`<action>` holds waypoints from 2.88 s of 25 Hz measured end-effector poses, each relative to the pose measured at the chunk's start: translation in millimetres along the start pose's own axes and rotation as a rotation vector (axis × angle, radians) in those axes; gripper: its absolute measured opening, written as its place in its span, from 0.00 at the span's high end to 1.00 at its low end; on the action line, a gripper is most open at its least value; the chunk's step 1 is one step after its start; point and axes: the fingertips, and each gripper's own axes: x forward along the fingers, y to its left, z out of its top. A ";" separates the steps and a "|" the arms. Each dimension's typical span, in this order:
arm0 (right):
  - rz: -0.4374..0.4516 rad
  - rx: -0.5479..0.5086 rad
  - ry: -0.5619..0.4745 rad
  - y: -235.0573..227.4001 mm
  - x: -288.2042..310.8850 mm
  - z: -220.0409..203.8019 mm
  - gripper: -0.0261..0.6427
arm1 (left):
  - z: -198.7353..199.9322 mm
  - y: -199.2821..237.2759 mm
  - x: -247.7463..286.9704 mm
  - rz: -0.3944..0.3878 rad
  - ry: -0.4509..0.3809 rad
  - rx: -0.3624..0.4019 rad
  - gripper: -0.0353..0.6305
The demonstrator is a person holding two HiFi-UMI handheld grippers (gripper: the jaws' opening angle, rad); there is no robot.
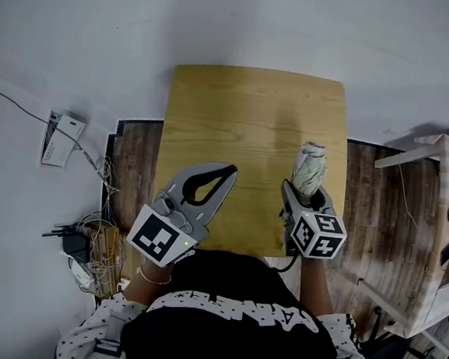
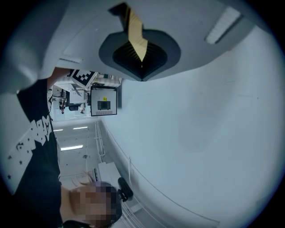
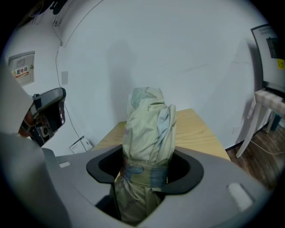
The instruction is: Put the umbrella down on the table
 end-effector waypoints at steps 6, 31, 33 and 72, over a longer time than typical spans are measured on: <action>-0.009 -0.010 0.023 0.2 9.7 -4.4 0.53 | -2.1 7.0 -2.0 0.011 0.001 -0.010 0.95; -0.064 -0.003 0.130 -10.9 48.7 -22.8 0.52 | -14.7 37.1 -0.6 0.030 0.025 -0.043 0.96; -0.064 -0.003 0.137 -10.9 52.4 -23.8 0.52 | -14.5 40.3 -1.9 0.037 0.023 -0.047 0.96; -0.106 -0.057 0.265 -16.7 93.1 -38.5 0.55 | -20.6 66.4 -13.8 0.124 0.029 -0.073 0.95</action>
